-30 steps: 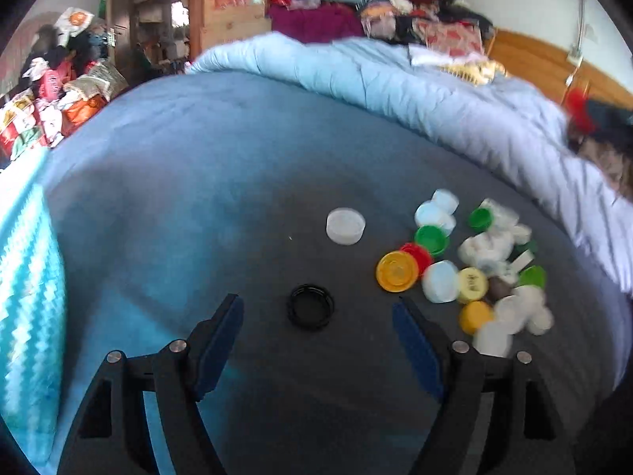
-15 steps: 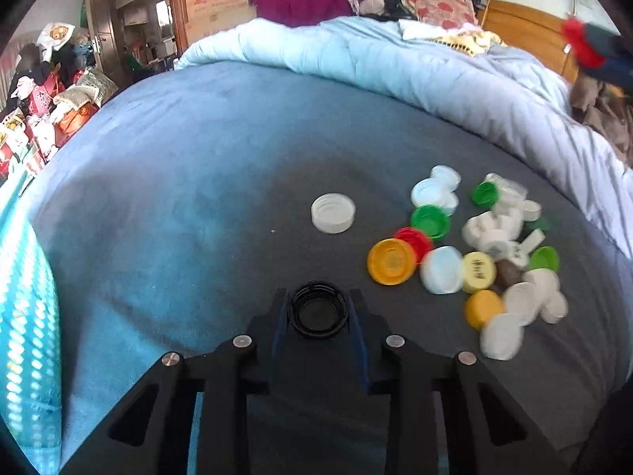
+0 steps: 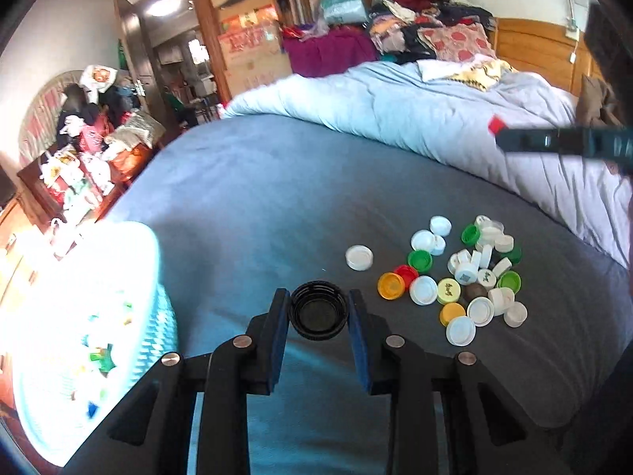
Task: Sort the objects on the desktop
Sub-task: 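Grasp a black cap with the left tool while the right grasps a red cap, then carry the black and red caps over to the light-blue basket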
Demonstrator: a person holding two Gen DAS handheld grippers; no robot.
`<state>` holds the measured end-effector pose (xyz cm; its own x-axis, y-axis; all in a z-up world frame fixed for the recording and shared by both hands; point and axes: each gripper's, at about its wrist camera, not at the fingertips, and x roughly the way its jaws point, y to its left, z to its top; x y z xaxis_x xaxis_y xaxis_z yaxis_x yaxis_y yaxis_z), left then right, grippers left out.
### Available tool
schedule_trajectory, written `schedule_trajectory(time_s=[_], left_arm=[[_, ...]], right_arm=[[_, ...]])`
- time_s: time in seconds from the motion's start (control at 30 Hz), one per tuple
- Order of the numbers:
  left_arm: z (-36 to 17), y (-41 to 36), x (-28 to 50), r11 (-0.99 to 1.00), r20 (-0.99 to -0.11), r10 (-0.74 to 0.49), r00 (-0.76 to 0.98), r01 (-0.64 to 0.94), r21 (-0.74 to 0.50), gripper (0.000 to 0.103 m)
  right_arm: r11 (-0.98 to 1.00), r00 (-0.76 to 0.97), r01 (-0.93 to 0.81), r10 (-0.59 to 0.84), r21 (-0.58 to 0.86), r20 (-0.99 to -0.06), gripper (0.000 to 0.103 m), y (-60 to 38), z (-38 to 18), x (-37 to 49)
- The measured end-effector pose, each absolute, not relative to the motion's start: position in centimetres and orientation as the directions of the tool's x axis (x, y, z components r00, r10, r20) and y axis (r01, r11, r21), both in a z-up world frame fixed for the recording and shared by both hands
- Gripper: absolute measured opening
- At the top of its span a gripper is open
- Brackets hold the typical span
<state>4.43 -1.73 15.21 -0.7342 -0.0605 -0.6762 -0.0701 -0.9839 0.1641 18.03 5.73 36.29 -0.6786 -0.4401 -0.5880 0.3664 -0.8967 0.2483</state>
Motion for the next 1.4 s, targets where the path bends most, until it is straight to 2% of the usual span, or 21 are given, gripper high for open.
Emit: schedule_trajectory(time_s=[0.4, 0.97, 1.17, 1.4], left_arm=[[20.3, -8.1, 7.4, -0.985, -0.609, -0.159, -0.777, 0.084, 0.15, 0.03], [21.8, -15.3, 9.7, -0.975, -0.582, -0.214, -0.784, 0.206, 0.081, 0.03], [21.7, -19.0, 10.3, -0.964, -0.603, -0.244, -0.76, 0.257, 0.066, 0.03], [21.9, -25.3, 10.9, -0.946, -0.637, -0.265, -0.724, 0.323, 0.026, 0.03]], right_arm=[[-0.891, -0.669, 0.418, -0.435, 0.178, -0.603, 0.033, 3.5, 35.8, 18.8], [-0.851, -0.637, 0.511, -0.47, 0.121, -0.611, 0.033, -1.0, 35.1, 19.4], [-0.811, -0.595, 0.558, -0.539, 0.177, -0.596, 0.033, -4.5, 37.3, 17.9], [-0.739, -0.538, 0.652, -0.61, 0.172, -0.582, 0.033, -12.0, 41.7, 15.5]])
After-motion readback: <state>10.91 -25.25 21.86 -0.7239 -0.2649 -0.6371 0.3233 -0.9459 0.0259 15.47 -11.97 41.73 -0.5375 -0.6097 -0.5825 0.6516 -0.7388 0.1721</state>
